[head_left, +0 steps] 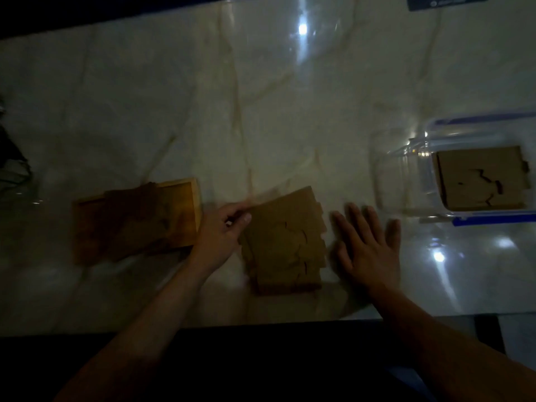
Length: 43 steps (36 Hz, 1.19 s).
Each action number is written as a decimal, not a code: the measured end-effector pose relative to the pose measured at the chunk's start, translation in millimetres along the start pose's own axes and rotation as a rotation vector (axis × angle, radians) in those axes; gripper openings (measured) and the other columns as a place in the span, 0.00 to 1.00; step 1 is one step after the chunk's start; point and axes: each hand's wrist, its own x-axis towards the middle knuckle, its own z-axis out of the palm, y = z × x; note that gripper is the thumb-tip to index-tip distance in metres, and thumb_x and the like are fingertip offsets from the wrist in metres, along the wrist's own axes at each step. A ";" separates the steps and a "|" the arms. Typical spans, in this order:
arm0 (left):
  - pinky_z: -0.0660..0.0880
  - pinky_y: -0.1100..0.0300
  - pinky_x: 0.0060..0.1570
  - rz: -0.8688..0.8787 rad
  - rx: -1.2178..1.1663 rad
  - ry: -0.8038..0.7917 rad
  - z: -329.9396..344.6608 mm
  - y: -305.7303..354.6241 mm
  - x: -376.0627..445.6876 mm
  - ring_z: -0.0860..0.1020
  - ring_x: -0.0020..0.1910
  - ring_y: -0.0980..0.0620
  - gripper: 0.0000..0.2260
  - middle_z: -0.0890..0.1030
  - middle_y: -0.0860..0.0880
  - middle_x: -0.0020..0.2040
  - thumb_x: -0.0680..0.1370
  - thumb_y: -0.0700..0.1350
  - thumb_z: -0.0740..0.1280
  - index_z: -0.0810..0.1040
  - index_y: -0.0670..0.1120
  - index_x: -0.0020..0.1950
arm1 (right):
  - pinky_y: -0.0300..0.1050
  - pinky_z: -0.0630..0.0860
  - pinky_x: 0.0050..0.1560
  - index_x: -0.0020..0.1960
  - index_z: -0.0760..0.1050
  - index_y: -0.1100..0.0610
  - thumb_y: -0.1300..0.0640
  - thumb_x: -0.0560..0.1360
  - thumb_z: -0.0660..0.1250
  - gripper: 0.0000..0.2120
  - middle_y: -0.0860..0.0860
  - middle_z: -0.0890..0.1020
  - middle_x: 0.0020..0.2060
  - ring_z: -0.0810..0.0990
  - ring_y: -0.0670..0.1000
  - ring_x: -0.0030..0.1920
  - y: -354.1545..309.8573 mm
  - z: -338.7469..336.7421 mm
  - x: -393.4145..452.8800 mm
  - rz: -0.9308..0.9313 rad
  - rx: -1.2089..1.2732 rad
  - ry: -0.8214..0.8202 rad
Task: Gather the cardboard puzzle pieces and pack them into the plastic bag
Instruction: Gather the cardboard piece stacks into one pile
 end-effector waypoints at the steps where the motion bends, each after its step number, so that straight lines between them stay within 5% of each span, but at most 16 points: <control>1: 0.73 0.72 0.52 -0.005 0.009 -0.022 0.7 -1.9 -4.2 0.78 0.54 0.55 0.11 0.82 0.48 0.55 0.78 0.38 0.66 0.80 0.42 0.60 | 0.64 0.40 0.75 0.79 0.48 0.39 0.39 0.77 0.48 0.30 0.47 0.54 0.79 0.50 0.53 0.79 0.7 1.1 0.2 -0.002 -0.010 0.002; 4: 0.71 0.76 0.47 0.009 0.036 -0.064 3.9 -6.7 -14.2 0.78 0.51 0.55 0.11 0.82 0.48 0.53 0.78 0.37 0.66 0.81 0.45 0.58 | 0.66 0.42 0.75 0.79 0.49 0.39 0.40 0.77 0.50 0.31 0.47 0.54 0.79 0.50 0.52 0.79 1.2 4.3 1.1 0.008 -0.030 0.020; 10: 0.72 0.63 0.48 -0.015 0.083 -0.119 11.4 -17.5 -23.3 0.78 0.49 0.53 0.11 0.82 0.50 0.48 0.77 0.37 0.67 0.82 0.47 0.56 | 0.65 0.44 0.75 0.79 0.50 0.38 0.41 0.78 0.50 0.30 0.46 0.57 0.79 0.52 0.52 0.79 2.6 9.6 0.5 0.000 -0.006 0.080; 15: 0.69 0.73 0.44 0.003 0.144 -0.117 14.2 -23.9 -23.4 0.77 0.47 0.59 0.11 0.81 0.52 0.48 0.77 0.38 0.68 0.83 0.50 0.55 | 0.65 0.43 0.75 0.79 0.47 0.37 0.41 0.78 0.51 0.30 0.45 0.55 0.79 0.49 0.51 0.79 4.8 14.2 0.9 -0.013 -0.009 0.098; 25: 0.76 0.54 0.47 0.194 0.454 0.019 22.4 -36.3 -21.3 0.77 0.47 0.51 0.09 0.78 0.51 0.47 0.74 0.46 0.70 0.82 0.48 0.54 | 0.64 0.42 0.75 0.79 0.49 0.38 0.40 0.78 0.48 0.29 0.45 0.56 0.79 0.50 0.52 0.79 6.2 15.6 1.0 -0.007 -0.029 0.114; 30: 0.72 0.61 0.49 0.262 0.554 0.058 25.3 -41.1 -24.0 0.75 0.48 0.52 0.09 0.79 0.51 0.48 0.75 0.47 0.70 0.82 0.48 0.55 | 0.63 0.41 0.75 0.79 0.49 0.39 0.38 0.79 0.40 0.28 0.45 0.56 0.79 0.50 0.51 0.79 3.8 13.0 0.8 -0.002 -0.031 0.101; 33: 0.65 0.68 0.49 0.295 0.551 0.082 27.7 -42.3 -25.6 0.75 0.47 0.51 0.09 0.80 0.48 0.46 0.74 0.43 0.71 0.83 0.45 0.54 | 0.63 0.42 0.75 0.78 0.51 0.38 0.39 0.79 0.46 0.28 0.45 0.57 0.79 0.51 0.51 0.79 2.8 12.4 1.3 -0.002 -0.020 0.118; 40: 0.71 0.58 0.50 0.349 0.529 0.120 33.0 -48.4 -31.5 0.76 0.48 0.48 0.10 0.80 0.45 0.48 0.75 0.41 0.70 0.82 0.42 0.55 | 0.64 0.44 0.75 0.78 0.51 0.38 0.42 0.77 0.51 0.30 0.45 0.56 0.79 0.50 0.51 0.79 2.9 11.9 0.3 -0.008 -0.005 0.123; 43: 0.71 0.63 0.51 0.332 0.492 0.128 35.0 -51.6 -32.4 0.75 0.49 0.50 0.10 0.78 0.43 0.50 0.75 0.41 0.70 0.82 0.41 0.55 | 0.65 0.44 0.75 0.78 0.51 0.38 0.42 0.77 0.51 0.29 0.45 0.55 0.79 0.50 0.51 0.79 2.6 11.8 0.3 -0.014 0.004 0.124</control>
